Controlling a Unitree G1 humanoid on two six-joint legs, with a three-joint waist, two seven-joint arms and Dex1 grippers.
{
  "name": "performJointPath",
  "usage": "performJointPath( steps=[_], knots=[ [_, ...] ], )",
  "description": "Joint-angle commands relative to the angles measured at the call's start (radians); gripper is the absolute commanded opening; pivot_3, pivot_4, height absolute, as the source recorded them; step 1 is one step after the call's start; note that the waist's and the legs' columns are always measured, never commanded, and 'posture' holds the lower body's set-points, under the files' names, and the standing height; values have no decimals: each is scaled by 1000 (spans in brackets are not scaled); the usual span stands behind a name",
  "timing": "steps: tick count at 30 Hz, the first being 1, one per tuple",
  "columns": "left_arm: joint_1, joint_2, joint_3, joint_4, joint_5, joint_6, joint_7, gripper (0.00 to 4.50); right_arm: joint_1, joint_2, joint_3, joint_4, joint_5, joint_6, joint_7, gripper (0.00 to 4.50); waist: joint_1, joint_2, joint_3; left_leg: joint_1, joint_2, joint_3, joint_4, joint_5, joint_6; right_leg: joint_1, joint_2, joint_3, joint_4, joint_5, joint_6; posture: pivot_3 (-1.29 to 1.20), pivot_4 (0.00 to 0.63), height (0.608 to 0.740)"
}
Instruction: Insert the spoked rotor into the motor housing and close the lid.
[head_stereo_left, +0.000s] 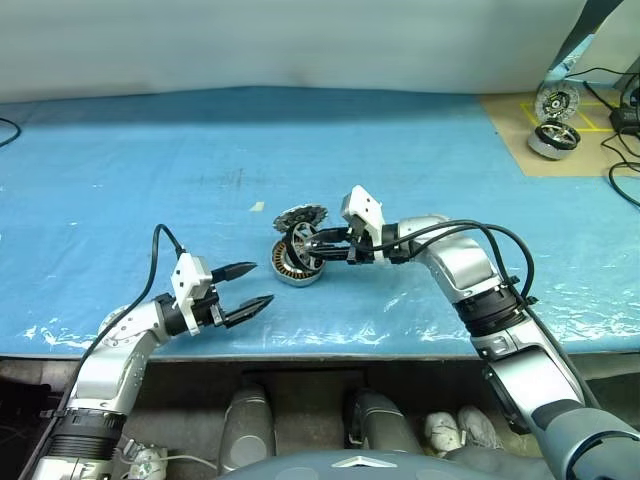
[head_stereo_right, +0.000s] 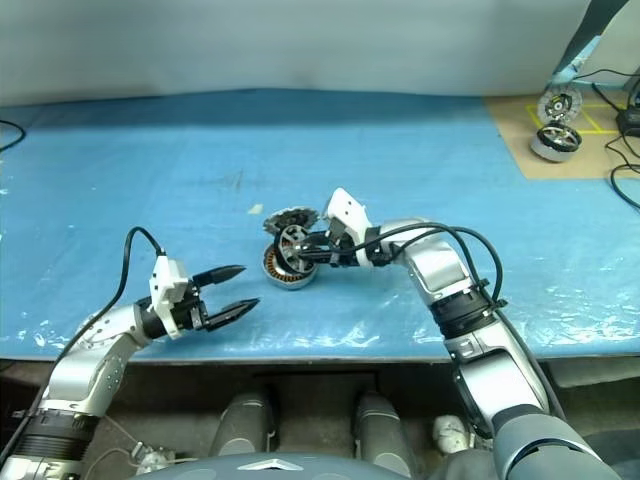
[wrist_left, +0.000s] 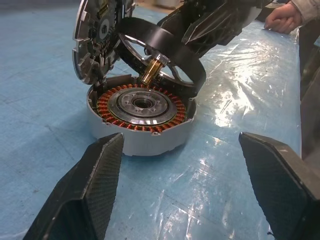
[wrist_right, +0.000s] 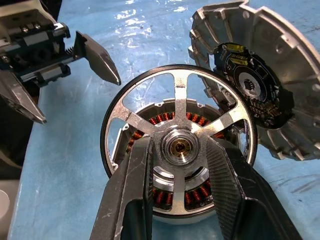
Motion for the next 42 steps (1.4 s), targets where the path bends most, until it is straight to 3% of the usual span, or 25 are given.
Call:
performJointPath(
  steps=[1, 3, 9, 18, 22, 28, 37, 42],
  knots=[
    [-3, -7, 12, -9, -3, -23, 3, 3869, -20, -10, 9, 3, -24, -37, 18, 1212, 0, 0, 0, 0, 0, 0, 0, 0, 0, 0, 0, 0, 0, 0, 0, 0, 150, 740],
    [-4, -9, 10, -8, -2, -24, 3, 3869, -18, -12, 19, 1, -34, -50, 28, 1212, 0, 0, 0, 0, 0, 0, 0, 0, 0, 0, 0, 0, 0, 0, 0, 0, 150, 740],
    [-11, -15, 8, 1, 2, -26, 1, 3869, -9, -21, 20, -24, -28, -39, 64, 3189, 0, 0, 0, 0, 0, 0, 0, 0, 0, 0, 1, 0, 1, 0, 0, 0, 150, 740],
    [-5, -18, 9, -10, 3, -19, 3, 3869, -30, -16, -53, -35, 35, 9, 70, 3189, 0, 0, 0, 0, 0, 0, 0, 0, 0, 0, 1, 0, 2, 0, 0, 0, 150, 740],
    [-10, -18, 12, -2, 1, -22, 0, 3869, -31, 5, -80, -40, 67, 27, 59, 2273, -1, 0, 0, 0, 0, 0, 0, 0, 0, 0, 1, 0, 2, 0, 0, 0, 150, 740],
    [-21, -26, 14, 15, 4, -31, 1, 3869, -27, 81, -51, -9, 48, 19, 18, 25, -1, 0, 0, 1, 1, 0, 0, 0, 0, 0, 2, 0, 2, 0, 0, 0, 150, 740],
    [-45, -32, 39, 35, -13, -20, 29, 3869, -79, 198, -28, 166, -26, -23, -81, 8, -1, 0, 0, 0, 0, 0, 0, 0, 0, 0, 1, 0, 2, 0, 0, 0, 150, 740],
    [-86, -20, 68, 70, -27, -2, 32, 3869, -47, 166, 73, 241, -149, -126, -74, 8, -2, 0, 0, 0, 0, 0, 1, 0, 0, 0, 1, 0, 3, 0, 0, 0, 150, 740]
  ],
)
